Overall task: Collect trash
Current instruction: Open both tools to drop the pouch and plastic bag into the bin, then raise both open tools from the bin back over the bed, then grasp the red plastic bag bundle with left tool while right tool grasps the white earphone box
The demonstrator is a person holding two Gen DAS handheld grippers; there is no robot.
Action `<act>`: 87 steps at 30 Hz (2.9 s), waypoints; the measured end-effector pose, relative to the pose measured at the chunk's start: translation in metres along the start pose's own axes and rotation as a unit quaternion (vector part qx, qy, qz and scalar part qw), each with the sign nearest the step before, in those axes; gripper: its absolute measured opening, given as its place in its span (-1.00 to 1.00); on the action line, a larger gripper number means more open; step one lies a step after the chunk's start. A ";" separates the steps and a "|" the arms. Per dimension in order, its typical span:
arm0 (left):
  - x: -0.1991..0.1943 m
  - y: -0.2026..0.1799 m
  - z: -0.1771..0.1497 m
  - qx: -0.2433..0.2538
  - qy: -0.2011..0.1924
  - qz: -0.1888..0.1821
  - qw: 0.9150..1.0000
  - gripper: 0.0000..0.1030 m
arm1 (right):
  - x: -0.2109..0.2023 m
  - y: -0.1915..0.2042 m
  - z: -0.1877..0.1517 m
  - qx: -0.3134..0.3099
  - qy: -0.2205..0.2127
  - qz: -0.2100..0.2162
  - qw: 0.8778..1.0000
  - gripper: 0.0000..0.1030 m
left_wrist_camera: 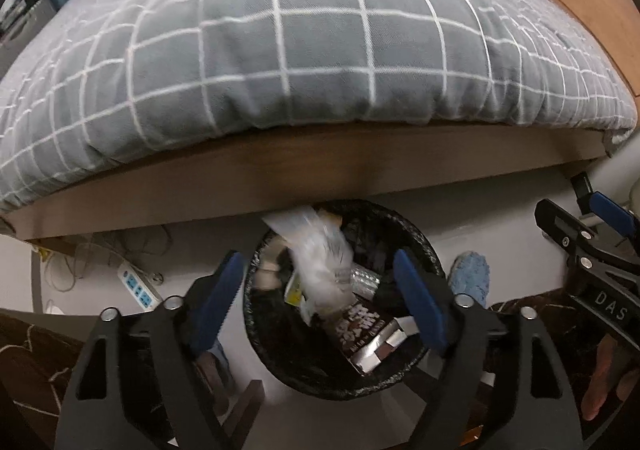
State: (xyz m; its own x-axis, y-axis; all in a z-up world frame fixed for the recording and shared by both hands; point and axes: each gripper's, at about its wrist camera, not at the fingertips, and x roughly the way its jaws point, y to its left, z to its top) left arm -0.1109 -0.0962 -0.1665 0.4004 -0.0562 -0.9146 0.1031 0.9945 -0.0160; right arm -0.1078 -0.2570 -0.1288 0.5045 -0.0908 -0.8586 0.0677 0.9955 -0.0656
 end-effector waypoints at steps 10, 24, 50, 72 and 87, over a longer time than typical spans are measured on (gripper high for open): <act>-0.044 0.021 0.020 -0.017 -0.070 0.038 0.997 0.89 | -0.026 0.013 0.026 -0.009 -0.054 0.012 0.998 0.69; -0.079 0.054 0.064 -0.043 -0.117 0.051 0.991 0.89 | -0.055 0.023 0.081 -0.006 -0.129 0.033 0.991 0.69; -0.050 0.065 0.223 -0.042 -0.158 0.064 0.985 0.89 | -0.027 0.035 0.235 -0.025 -0.176 0.033 0.983 0.69; 0.039 0.047 0.343 -0.032 -0.137 0.064 0.988 0.89 | 0.054 0.020 0.332 -0.014 -0.146 0.027 0.989 0.69; 0.075 0.053 0.362 -0.013 -0.107 0.009 0.994 0.29 | 0.067 0.037 0.345 -0.020 -0.137 0.032 0.990 0.69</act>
State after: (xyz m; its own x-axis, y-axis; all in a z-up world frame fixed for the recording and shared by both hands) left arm 0.2542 -0.0799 -0.0895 0.5873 -0.0535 -0.8076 0.0716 0.9973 -0.0141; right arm 0.2255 -0.2350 -0.0136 0.7210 -0.0253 -0.6925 -0.0037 0.9992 -0.0403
